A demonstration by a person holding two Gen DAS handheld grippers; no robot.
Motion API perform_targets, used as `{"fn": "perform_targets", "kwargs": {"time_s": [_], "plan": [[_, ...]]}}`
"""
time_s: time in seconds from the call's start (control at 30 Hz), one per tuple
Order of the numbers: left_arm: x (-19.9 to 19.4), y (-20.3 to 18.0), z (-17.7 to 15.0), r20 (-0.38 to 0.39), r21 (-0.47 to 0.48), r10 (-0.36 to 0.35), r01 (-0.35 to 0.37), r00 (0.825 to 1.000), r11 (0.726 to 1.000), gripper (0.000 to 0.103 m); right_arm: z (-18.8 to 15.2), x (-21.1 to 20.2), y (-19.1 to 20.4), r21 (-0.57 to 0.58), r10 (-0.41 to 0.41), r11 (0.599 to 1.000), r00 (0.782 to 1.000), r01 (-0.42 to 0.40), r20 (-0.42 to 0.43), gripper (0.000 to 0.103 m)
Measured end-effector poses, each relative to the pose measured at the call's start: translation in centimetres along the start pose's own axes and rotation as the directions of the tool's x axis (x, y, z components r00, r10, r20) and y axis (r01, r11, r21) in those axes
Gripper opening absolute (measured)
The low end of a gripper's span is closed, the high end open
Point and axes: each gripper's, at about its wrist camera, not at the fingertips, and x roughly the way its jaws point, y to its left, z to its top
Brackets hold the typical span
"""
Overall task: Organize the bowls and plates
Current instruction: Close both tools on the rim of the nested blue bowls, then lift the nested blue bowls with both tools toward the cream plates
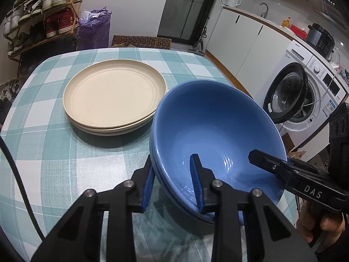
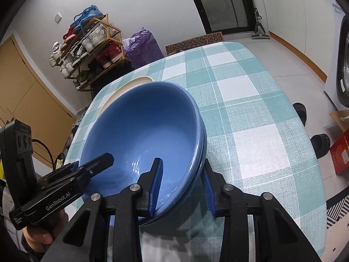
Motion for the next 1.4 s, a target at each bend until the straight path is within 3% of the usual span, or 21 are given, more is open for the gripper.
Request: {"fn": "perform_targets", "kwargs": {"time_s": [0.57,1.4], "plan": [[-0.4,-0.4,-0.3,-0.002,-0.001,0.0,0.0,1.0,1.0,0.03,-0.4,-0.5,-0.1,0.007,-0.009,1.0,1.0,0.009,-0.001,0.034],[-3.7,-0.2,0.3,0.064,-0.002,0.006,-0.006,0.998,1.0,0.03,0.0,-3.6,2.0,-0.042,-0.001,0.999,0.998,0.004,0.059,0.034]]}}
